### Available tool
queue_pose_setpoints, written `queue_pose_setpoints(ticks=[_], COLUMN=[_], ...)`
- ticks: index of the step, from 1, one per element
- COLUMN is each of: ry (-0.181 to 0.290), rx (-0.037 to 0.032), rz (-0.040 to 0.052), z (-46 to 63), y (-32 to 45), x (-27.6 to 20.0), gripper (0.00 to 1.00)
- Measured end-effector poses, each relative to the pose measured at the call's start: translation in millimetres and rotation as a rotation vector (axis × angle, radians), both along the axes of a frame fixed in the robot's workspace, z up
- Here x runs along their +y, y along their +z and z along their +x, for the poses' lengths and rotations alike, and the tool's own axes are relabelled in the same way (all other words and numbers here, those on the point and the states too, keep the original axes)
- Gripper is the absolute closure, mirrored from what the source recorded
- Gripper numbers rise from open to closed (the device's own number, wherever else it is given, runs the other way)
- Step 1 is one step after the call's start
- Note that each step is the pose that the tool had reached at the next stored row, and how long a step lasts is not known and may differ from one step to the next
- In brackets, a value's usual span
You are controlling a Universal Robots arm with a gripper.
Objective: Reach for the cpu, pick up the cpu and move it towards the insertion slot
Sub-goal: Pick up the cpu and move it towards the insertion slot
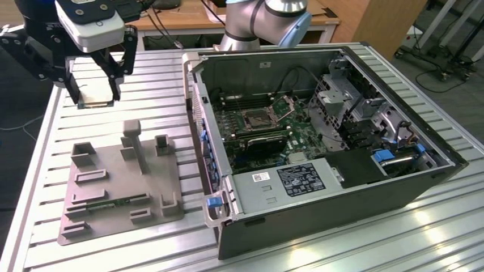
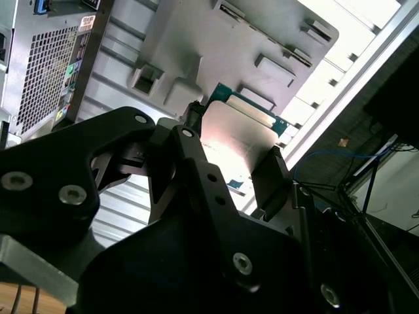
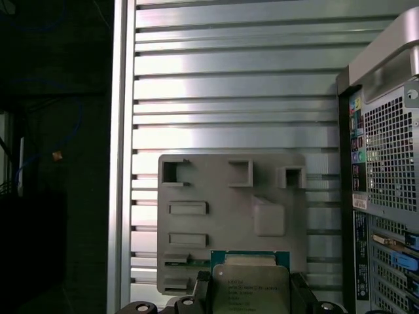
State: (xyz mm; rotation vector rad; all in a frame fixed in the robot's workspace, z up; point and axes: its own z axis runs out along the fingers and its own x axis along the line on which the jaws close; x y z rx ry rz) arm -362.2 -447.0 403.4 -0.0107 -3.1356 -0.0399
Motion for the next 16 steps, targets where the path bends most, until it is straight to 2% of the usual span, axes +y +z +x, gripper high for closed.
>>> queue_pose_setpoints(ticks=[16], ry=[0.000], rx=[0.0000], rz=[0.0000], z=[11.2], y=[-0.1], x=[0.0], gripper=[0.46])
